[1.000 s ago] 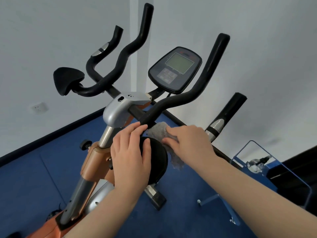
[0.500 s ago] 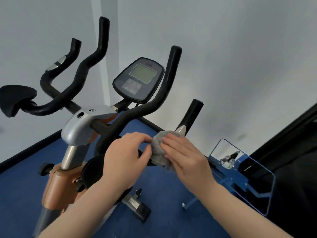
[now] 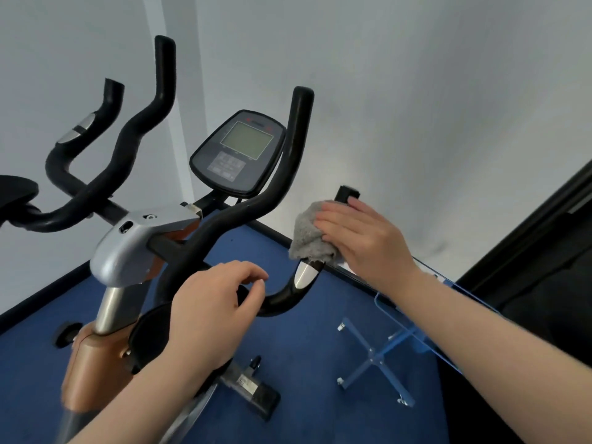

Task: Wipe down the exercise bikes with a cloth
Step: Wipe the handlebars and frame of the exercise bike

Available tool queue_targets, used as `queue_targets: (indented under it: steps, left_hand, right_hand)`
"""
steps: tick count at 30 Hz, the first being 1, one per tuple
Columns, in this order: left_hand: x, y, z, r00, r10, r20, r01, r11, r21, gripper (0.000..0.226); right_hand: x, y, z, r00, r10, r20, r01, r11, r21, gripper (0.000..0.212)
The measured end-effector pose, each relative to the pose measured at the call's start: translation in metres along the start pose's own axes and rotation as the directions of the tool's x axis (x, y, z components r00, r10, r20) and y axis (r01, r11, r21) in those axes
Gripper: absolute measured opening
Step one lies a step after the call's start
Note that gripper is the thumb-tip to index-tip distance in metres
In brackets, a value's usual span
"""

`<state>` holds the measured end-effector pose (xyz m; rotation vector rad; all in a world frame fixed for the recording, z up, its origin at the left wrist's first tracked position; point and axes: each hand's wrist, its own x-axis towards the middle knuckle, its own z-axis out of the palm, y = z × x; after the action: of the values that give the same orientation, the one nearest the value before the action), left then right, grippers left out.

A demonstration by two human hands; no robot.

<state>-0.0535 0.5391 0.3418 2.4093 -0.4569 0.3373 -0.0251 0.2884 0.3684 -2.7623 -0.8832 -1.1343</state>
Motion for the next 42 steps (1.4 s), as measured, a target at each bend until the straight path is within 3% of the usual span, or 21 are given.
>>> queue_targets:
  steps: [2,4,6,9,10,12,15,17,20,22,25,28,29,31,33,36,40,41,42]
  left_hand:
    - [-0.001,-0.001,0.000,1.000,-0.004,-0.010,0.004,1.000,0.001,0.012]
    - [-0.002,-0.002,-0.001,1.000,0.002,-0.013,-0.002,1.000,0.002,0.012]
    - [-0.003,-0.002,-0.002,1.000,0.010,-0.003,-0.010,1.000,0.003,0.012]
    - [-0.003,-0.001,-0.002,1.000,-0.002,-0.004,0.002,1.000,-0.003,0.012]
    - [-0.003,-0.001,-0.001,1.000,-0.007,-0.007,0.007,1.000,-0.005,0.013]
    - [-0.003,-0.001,-0.001,1.000,-0.015,-0.019,0.015,1.000,-0.009,0.013]
    - [-0.003,0.000,0.000,0.999,-0.034,-0.033,0.033,0.999,-0.010,0.012]
    - [-0.003,0.000,0.001,0.998,-0.043,-0.043,0.042,0.999,-0.021,0.013]
    - [-0.004,-0.001,0.001,0.996,-0.039,-0.077,0.034,0.998,-0.056,0.013]
    - [-0.006,-0.003,0.002,0.992,-0.033,-0.125,0.019,0.994,-0.111,0.015]
    - [-0.011,-0.005,0.004,0.973,-0.040,-0.227,-0.016,0.970,-0.241,0.018]
    - [-0.015,-0.008,0.004,0.934,-0.037,-0.356,-0.061,0.964,-0.258,0.021]
    - [-0.017,-0.011,0.003,0.921,-0.026,-0.389,-0.062,0.976,-0.211,0.021]
    - [-0.023,-0.019,0.002,0.904,0.007,-0.427,-0.051,0.995,-0.091,0.023]
    - [-0.032,-0.029,0.000,0.891,-0.012,-0.454,0.027,0.999,0.027,0.025]
    - [-0.042,-0.036,-0.001,0.855,-0.175,-0.488,0.220,0.975,0.037,0.022]
    - [-0.042,-0.038,0.001,0.798,-0.303,-0.521,0.354,0.935,-0.001,0.021]
    - [-0.043,-0.039,0.002,0.780,-0.341,-0.524,0.385,0.922,-0.027,0.022]
    - [-0.044,-0.041,0.002,0.763,-0.379,-0.524,0.413,0.909,-0.057,0.024]
  right_hand:
    - [0.012,0.021,-0.003,0.990,-0.143,0.011,0.143,0.983,-0.116,0.017]
    - [0.022,0.032,-0.004,0.982,-0.186,0.014,0.187,0.977,-0.104,0.016]
    - [0.026,0.033,-0.001,0.995,-0.098,-0.036,0.096,0.994,-0.043,0.015]
    - [0.025,0.018,0.008,0.958,0.248,-0.145,-0.227,0.963,0.147,0.021]
    - [0.025,0.011,0.013,0.899,0.398,-0.183,-0.351,0.905,0.242,0.023]
    - [0.025,-0.004,0.020,0.677,0.701,-0.224,-0.560,0.689,0.461,0.026]
    - [0.030,-0.030,0.026,0.317,0.934,-0.164,-0.623,0.335,0.707,0.029]
    - [0.025,-0.049,0.032,0.187,0.979,-0.081,-0.606,0.180,0.775,0.032]
    - [-0.004,-0.099,0.046,0.085,0.996,0.028,-0.643,0.033,0.765,0.028]
    - [-0.021,-0.128,0.047,0.157,0.987,0.019,-0.683,0.095,0.724,0.024]
    - [-0.027,-0.125,0.042,0.419,0.898,-0.136,-0.650,0.401,0.645,0.032]
    - [-0.022,-0.113,0.031,0.781,0.608,-0.142,-0.523,0.762,0.383,0.030]
    - [-0.025,-0.114,0.029,0.868,0.489,-0.087,-0.443,0.841,0.312,0.028]
    - [-0.035,-0.118,0.024,0.957,0.290,0.021,-0.288,0.937,0.197,0.027]
    - [-0.038,-0.123,0.021,0.978,0.186,0.096,-0.198,0.970,0.139,0.032]
    - [-0.008,-0.129,0.023,0.958,0.157,0.240,-0.186,0.977,0.103,0.036]
    - [0.062,-0.130,0.049,0.726,0.243,0.643,-0.416,0.900,0.129,0.039]
    - [0.067,-0.127,0.053,0.693,0.229,0.684,-0.438,0.887,0.146,0.041]
    - [0.064,-0.125,0.053,0.705,0.204,0.679,-0.405,0.902,0.149,0.041]
